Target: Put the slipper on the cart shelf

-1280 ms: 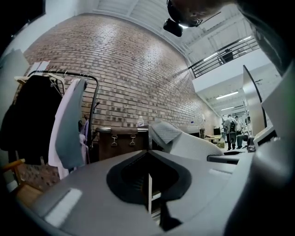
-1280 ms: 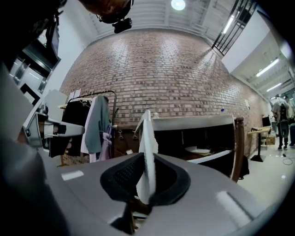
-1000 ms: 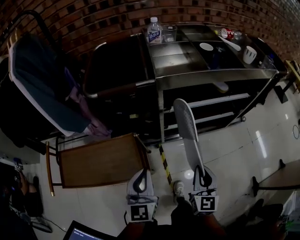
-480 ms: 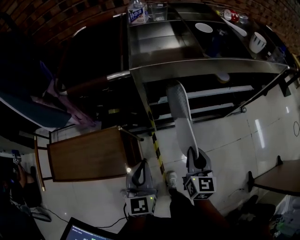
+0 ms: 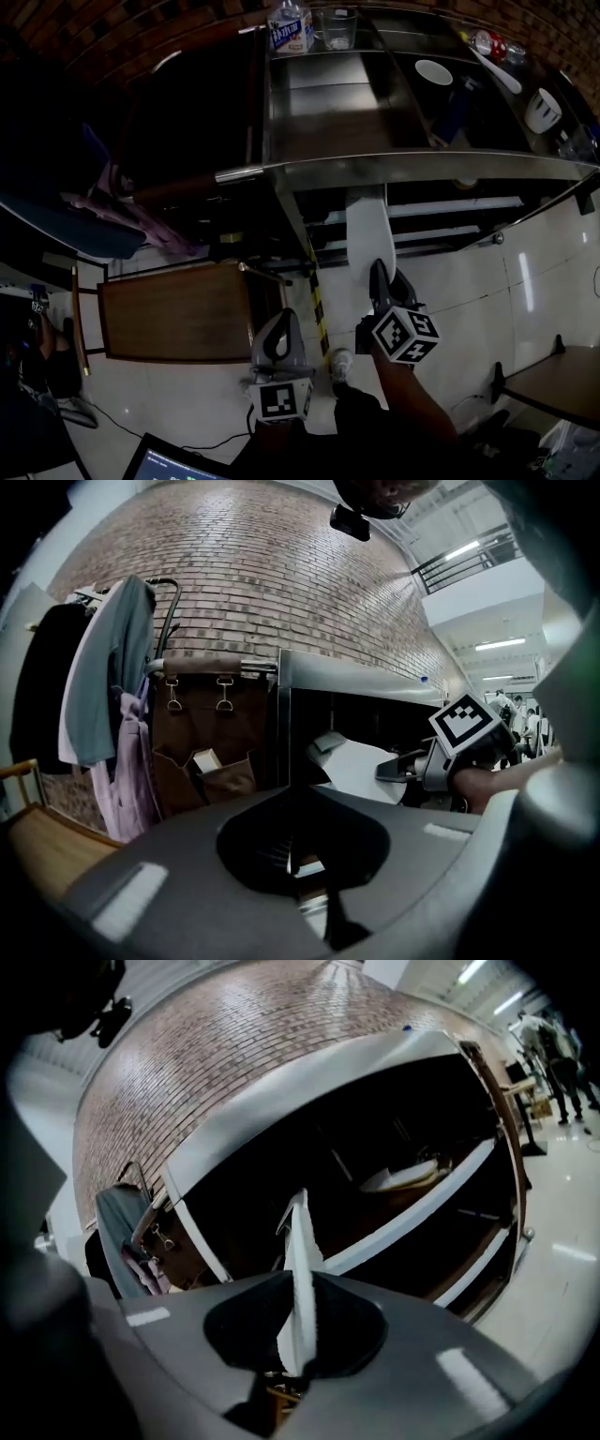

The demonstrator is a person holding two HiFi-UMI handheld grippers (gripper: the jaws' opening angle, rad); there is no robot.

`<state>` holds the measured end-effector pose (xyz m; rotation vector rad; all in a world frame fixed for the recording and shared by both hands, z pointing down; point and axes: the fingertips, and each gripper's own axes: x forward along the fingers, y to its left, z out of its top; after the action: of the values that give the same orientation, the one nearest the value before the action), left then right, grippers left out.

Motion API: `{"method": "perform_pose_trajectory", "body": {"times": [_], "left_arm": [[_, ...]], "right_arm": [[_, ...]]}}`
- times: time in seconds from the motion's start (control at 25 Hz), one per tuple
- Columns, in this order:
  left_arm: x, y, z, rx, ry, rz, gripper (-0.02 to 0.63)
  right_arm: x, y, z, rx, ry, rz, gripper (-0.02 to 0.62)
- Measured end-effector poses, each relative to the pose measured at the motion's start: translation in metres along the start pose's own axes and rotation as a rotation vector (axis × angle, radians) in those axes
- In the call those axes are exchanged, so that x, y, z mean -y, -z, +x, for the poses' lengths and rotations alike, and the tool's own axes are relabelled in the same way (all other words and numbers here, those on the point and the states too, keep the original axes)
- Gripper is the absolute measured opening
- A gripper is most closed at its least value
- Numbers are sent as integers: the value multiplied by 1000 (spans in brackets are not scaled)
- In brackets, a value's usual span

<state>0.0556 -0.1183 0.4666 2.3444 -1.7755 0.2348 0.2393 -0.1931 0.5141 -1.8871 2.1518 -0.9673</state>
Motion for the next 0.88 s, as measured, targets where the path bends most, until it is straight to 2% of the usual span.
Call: {"method": "perform_pose_trajectory", "body": {"times": [0.16, 0.4, 0.6, 0.88], "left_arm": [[-17, -16, 14, 7, -34, 21, 15], [-24, -27, 15, 23, -64, 33, 15], [-32, -22, 9, -14, -94, 24, 15], [-26, -44, 5, 40, -71, 25, 15]], "right_arm": [[5, -8, 34, -25, -17, 104, 44], [0, -24, 82, -61, -56, 131, 44], [6, -37, 118, -71, -2, 96, 46], [16, -38, 147, -90, 114, -50, 51]]}}
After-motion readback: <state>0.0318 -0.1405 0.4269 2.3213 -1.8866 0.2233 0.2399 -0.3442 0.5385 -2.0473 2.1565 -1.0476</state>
